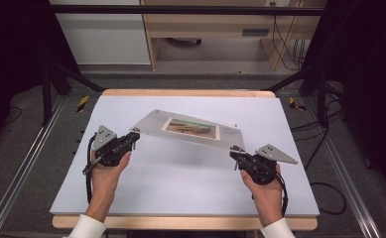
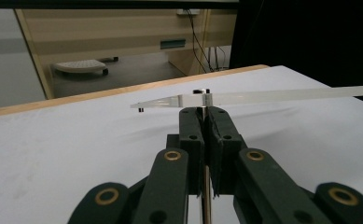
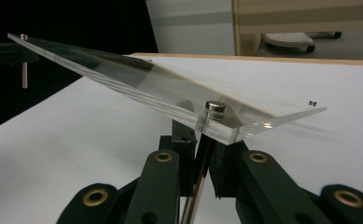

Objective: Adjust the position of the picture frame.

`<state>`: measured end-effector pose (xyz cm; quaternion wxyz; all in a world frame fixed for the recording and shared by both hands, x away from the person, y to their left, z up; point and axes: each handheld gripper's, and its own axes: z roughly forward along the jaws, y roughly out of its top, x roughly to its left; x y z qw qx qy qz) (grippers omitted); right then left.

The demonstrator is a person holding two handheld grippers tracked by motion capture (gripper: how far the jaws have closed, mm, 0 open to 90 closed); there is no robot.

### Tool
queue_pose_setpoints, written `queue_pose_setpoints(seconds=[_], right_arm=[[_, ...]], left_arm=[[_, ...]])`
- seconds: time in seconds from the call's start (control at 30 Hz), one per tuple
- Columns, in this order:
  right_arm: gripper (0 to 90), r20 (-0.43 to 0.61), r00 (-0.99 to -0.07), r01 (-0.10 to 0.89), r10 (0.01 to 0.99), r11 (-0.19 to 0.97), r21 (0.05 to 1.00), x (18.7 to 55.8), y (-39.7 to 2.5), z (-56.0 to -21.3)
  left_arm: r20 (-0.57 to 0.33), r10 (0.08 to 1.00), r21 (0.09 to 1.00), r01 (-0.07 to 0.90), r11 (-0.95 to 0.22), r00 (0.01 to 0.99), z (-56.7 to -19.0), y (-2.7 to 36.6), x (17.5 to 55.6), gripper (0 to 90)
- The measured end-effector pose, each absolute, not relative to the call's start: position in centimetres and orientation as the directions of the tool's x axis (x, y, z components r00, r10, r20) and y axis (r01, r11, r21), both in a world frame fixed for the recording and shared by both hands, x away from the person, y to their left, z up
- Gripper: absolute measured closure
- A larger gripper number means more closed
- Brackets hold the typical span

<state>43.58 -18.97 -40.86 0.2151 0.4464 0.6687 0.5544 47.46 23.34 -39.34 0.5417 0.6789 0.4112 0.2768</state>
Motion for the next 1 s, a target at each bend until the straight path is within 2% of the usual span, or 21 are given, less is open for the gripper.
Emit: queue_pose_setpoints(seconds=[0.27, 1.0], right_arm=[[82.2, 0.203, -0.54, 0.358, 0.817, 0.005, 0.934, 45.6, -18.6, -41.5], [82.8, 0.194, -0.523, 0.372, 0.83, 0.017, 0.928, 47.5, -19.8, -42.1]], left_arm=[[-0.073, 0.87, 0.961, 0.268, -0.07, 0.488, -40.2, 23.9, 46.6, 84.1], [-0.069, 0.87, 0.958, 0.274, -0.078, 0.487, -42.0, 22.6, 46.6, 82.5]])
